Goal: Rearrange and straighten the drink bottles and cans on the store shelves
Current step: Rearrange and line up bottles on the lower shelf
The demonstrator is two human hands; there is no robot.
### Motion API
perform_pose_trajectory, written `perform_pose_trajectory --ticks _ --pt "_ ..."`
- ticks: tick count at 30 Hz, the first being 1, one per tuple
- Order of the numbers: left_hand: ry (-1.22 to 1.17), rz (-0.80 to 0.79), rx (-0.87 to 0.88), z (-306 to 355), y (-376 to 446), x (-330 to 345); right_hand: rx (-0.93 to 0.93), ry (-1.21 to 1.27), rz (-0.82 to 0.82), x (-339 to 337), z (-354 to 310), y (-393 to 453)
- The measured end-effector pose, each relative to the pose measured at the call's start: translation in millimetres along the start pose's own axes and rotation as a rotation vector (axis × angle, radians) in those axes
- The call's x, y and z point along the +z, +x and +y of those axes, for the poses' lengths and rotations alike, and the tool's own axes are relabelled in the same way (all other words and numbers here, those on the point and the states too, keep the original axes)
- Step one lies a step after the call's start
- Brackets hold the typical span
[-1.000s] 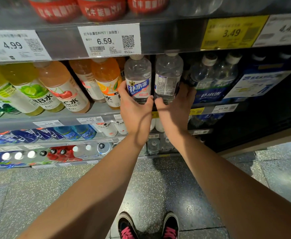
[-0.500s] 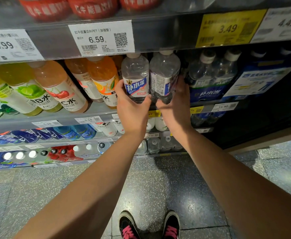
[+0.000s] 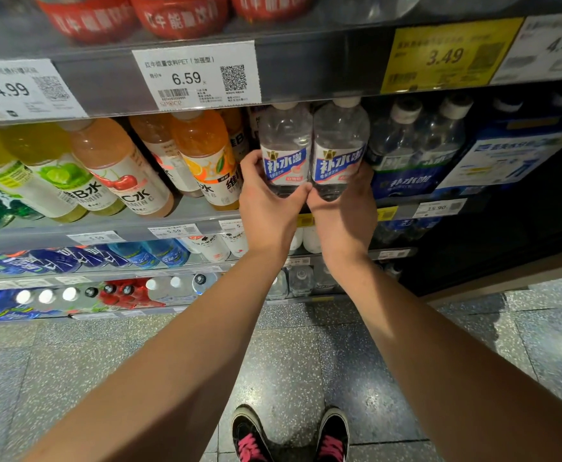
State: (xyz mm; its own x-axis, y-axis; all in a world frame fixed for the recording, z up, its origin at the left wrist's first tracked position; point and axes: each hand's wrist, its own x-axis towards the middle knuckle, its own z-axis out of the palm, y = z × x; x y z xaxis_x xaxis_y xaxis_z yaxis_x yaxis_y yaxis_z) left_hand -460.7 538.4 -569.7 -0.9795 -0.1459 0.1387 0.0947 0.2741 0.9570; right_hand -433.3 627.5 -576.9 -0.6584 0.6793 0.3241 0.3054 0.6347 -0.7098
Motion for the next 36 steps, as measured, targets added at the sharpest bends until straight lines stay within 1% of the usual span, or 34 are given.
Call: perform_pose_trajectory --ticks 2,4,7,9,11,13,17,22,25,27,29,30,34,36 --pt "0.005 -0.008 -0.003 2 -1 3 -0.007 -0.001 0.003 -2 3 -1" --pt "0.004 -0.006 -0.003 3 -2 5 -0.001 0.048 0.012 -3 4 -2" --pt "-0.008 -0.011 -0.007 5 -2 5 -0.019 0.041 0.069 -3 2 -9" --pt "-0.015 -0.024 -0.007 5 -1 4 0.018 0.078 0.091 -5 0 -13" --pt "-0.02 -0.038 -0.01 5 -1 4 0.082 0.142 0.078 -7 -1 -13" --pt "-0.02 -0.048 -0.012 5 -1 3 0.08 0.137 0.094 -6 1 -12" --pt "-0.041 -0.069 -0.012 6 0 3 0.103 0.247 0.131 -6 2 -11" --pt "-0.043 -0.07 0.003 8 -3 4 0.11 0.298 0.158 -5 -3 -11" --pt "-0.047 -0.079 -0.012 11 -6 1 0.088 0.285 0.15 -6 -7 -15" --pt "-0.063 -0.066 -0.008 14 -10 -5 0.031 0.264 0.156 -10 -10 -24" --pt "-0.062 -0.015 0.021 18 -16 -16 -0.058 0.295 0.113 -12 -14 -36" --pt "-0.052 0.033 0.031 20 -18 -23 -0.079 0.329 0.066 -12 -17 -43" --pt "-0.077 0.273 -0.009 17 -18 -58 -0.09 0.465 -0.182 -9 -46 -64" --pt "-0.054 0.328 -0.06 7 -12 -73 -0.082 0.513 -0.318 -2 -61 -67"
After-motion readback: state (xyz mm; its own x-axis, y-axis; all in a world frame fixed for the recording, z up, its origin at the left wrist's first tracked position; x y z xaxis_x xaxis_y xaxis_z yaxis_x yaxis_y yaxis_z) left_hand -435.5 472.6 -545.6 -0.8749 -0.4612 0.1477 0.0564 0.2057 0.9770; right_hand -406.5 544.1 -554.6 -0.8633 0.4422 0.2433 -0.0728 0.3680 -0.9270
